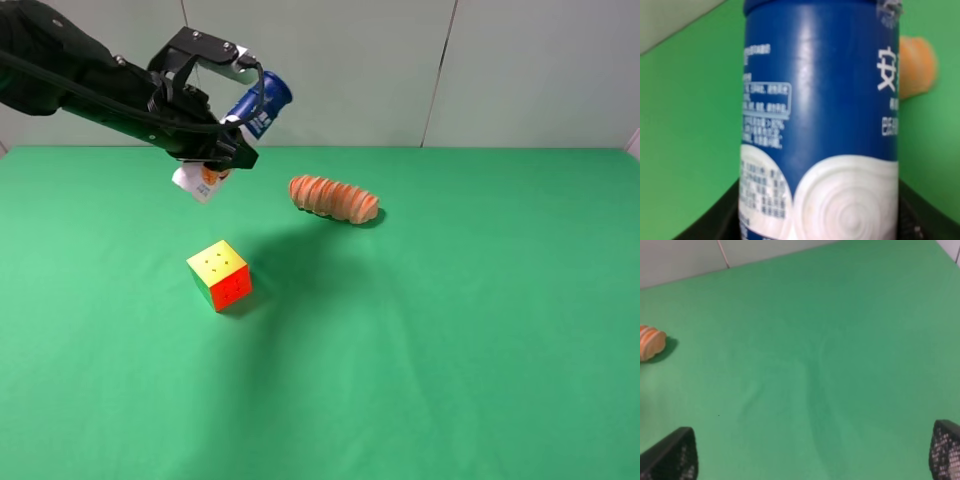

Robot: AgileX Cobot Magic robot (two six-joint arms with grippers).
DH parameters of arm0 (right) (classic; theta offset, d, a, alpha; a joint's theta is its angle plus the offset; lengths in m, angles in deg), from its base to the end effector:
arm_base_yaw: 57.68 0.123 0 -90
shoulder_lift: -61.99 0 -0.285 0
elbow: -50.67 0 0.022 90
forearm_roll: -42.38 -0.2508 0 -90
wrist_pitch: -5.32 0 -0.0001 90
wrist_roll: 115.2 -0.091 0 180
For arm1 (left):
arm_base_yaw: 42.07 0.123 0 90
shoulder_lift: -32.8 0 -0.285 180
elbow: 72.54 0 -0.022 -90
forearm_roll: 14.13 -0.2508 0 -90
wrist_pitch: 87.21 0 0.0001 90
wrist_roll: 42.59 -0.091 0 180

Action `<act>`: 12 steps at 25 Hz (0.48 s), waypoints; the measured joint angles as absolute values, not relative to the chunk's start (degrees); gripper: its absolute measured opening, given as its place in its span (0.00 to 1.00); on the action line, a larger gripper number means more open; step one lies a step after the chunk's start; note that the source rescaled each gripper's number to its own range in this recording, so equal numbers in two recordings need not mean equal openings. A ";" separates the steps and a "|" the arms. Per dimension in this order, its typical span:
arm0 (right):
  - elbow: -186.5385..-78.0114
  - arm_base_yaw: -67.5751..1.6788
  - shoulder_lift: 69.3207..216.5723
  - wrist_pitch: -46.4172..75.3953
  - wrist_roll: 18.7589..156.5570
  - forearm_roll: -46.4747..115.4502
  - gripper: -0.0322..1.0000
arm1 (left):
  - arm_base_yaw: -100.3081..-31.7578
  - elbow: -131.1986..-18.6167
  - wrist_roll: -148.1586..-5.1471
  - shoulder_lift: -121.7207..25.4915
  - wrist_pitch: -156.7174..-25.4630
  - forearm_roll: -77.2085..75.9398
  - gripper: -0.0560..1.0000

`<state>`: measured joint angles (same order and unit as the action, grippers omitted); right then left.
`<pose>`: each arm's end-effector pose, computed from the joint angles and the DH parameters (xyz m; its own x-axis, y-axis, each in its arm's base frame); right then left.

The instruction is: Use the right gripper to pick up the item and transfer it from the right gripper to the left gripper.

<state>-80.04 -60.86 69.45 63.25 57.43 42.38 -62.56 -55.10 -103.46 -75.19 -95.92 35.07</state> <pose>-0.0023 0.0001 0.2778 -0.4063 0.1511 -0.9011 0.1085 0.9872 0.1166 0.3459 -0.1405 0.2071 -0.5138 0.4125 -0.7523 0.5474 0.8328 0.0828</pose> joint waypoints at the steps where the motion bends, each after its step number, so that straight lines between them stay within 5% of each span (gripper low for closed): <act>1: -80.04 -60.86 69.45 63.25 57.43 42.38 1.00 | -62.30 -54.84 -99.68 -75.19 -94.84 33.53 0.11; 12: -80.04 -60.86 69.45 63.25 57.43 42.38 1.00 | -58.20 -48.36 -72.34 -75.19 -82.86 25.03 0.11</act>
